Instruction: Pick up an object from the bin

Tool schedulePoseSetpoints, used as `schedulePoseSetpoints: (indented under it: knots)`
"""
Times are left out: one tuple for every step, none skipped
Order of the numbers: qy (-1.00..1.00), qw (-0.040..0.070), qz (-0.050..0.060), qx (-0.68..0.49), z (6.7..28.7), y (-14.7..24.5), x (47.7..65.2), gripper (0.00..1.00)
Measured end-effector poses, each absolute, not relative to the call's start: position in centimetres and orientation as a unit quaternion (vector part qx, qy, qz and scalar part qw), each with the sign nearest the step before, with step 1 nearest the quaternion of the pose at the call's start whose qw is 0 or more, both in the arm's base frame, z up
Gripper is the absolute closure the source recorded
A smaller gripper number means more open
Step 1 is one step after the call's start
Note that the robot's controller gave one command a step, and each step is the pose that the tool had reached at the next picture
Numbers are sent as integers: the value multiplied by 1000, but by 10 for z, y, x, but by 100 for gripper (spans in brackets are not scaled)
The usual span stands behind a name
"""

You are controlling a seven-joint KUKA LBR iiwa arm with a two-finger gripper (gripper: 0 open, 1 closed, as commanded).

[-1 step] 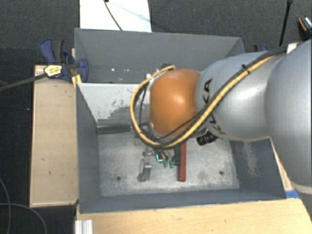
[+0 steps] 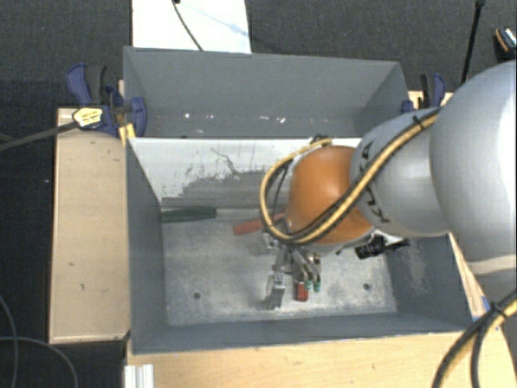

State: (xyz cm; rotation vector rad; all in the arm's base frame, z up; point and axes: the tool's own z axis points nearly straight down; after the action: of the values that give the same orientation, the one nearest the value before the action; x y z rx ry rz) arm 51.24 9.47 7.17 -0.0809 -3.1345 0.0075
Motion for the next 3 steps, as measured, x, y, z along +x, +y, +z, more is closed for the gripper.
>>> schedulePoseSetpoints:
  knots:
    - [-998,-1,1,71,91,12,513,0]
    - [-1000,-3,0,3,70,-19,569,0]
    - [-996,-3,-2,-88,107,50,571,0]
